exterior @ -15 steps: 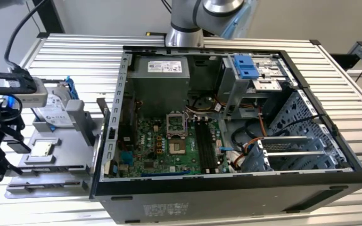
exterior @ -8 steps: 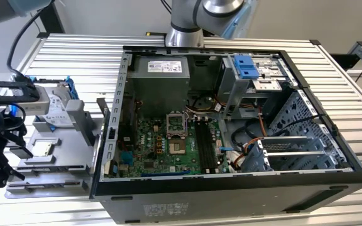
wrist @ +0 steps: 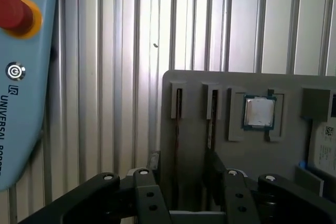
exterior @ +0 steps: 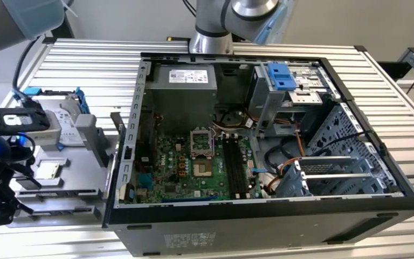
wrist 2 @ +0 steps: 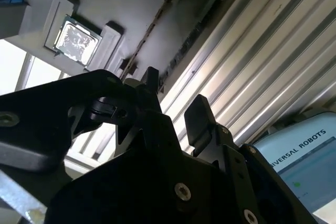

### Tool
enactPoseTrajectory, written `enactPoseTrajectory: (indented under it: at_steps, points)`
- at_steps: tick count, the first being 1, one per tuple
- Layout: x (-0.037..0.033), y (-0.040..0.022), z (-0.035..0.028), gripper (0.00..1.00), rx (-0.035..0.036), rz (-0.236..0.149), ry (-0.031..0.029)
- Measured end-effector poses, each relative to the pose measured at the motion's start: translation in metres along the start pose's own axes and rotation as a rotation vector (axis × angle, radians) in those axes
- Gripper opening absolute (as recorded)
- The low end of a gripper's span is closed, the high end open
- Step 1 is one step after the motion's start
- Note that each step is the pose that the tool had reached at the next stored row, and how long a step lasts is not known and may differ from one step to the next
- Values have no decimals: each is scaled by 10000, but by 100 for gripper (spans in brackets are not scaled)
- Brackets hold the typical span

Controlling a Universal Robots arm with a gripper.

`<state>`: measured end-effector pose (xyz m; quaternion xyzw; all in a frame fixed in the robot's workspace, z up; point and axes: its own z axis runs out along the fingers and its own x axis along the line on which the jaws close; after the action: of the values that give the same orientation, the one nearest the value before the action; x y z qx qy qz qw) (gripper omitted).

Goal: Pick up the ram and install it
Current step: 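Pick up the ram and move it above insertion slot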

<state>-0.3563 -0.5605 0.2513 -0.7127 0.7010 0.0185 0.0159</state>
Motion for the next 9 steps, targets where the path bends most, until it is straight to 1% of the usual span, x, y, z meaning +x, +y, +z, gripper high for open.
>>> enactPoseTrajectory:
  at_steps: [9]
  points:
    - [14, 1, 175, 100, 0, -1, 1]
